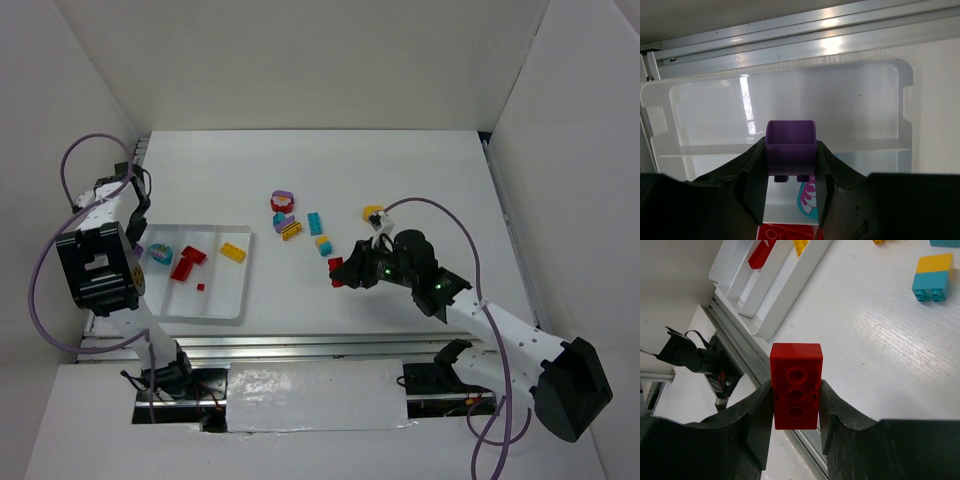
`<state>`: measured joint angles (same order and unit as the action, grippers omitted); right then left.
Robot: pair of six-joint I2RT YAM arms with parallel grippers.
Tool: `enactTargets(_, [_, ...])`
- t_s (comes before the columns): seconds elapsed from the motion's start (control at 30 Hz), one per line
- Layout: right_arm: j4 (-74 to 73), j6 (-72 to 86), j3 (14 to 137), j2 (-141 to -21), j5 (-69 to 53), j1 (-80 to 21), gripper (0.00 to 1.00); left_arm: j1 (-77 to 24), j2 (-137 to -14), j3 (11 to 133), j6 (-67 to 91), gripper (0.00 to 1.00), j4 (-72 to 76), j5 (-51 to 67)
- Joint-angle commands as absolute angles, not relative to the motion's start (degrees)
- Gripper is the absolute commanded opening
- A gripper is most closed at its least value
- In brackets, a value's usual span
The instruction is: Sort the legos into containers by color
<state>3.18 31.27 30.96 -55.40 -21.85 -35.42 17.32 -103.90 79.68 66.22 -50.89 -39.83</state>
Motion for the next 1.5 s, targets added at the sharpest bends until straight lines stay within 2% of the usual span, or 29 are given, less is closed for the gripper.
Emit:
enactTargets(0.0, [6.7,30.7,31.6,-56.5,-22.9,-36.5,0.00,19.4,-104.5,81.5,65.4,0.00,-49.0,-38.2])
enactTargets(0.07, [7.4,30.8,31.6,-57.2,-23.0,-36.8,0.00,20.8,-104.4,81.0,64.6,0.04,-47.1,-36.7])
enactTargets(0.13, [7.6,30.9,31.9,-58.3,-23.2,-37.5,0.00,21.7,-104.5,80.4,63.7,0.13,-46.2,-34.6])
enactTargets(0.27, [7.3,30.8,32.6,-59.3,-22.7,-38.9,0.00,22.1,-104.9,80.2,63.1,0.63,-44.7,-32.0])
enactTargets(0.37, [6.9,30.5,33.1,-59.5,-22.0,-39.4,0.00,22.1,-105.3,80.7,63.5,0.81,-45.6,-31.5])
enactTargets(0.4, [6.8,30.5,33.3,-59.4,-21.7,-39.5,0.00,22.1,-105.3,81.0,63.7,0.93,-46.1,-31.3])
enactTargets(0.47, [6.6,30.4,33.4,-59.3,-21.4,-39.6,0.00,22.1,-104.4,80.9,64.0,0.97,-45.9,-31.0])
enactTargets(0.67, [7.2,30.2,33.1,-59.3,-21.5,-39.6,0.00,18.4,-93.8,75.0,60.3,1.00,-39.0,-27.9])
enactTargets(0.73, [7.3,30.4,33.2,-59.4,-21.3,-39.7,0.00,12.3,-86.3,72.1,57.7,1.00,-34.0,-27.6])
enactTargets(0.83, [7.9,31.0,33.2,-59.3,-22.1,-39.7,0.00,2.0,-76.1,68.7,48.9,1.00,-27.5,-20.8])
enactTargets(0.97, [12.5,30.5,31.4,-57.2,-31.2,-39.8,0.00,-7.3,-64.2,60.9,37.3,1.00,-15.7,3.8])
enactTargets(1.0, [14.0,30.4,30.9,-57.0,-33.7,-39.8,0.00,-9.4,-59.3,55.6,36.7,1.00,-12.1,18.7])
enactTargets(1.1, [17.4,30.8,30.5,-56.4,-39.4,-40.9,0.00,-15.2,-50.8,46.6,39.2,1.00,-0.6,38.2])
enactTargets(1.27, [26.0,30.8,28.4,-53.5,-44.5,-44.9,0.00,-25.9,-39.4,39.0,43.1,0.99,9.5,45.3])
enactTargets(1.47, [25.4,28.8,29.8,-48.3,-37.7,-51.0,0.00,-31.6,-31.7,36.2,47.7,1.00,13.4,49.0])
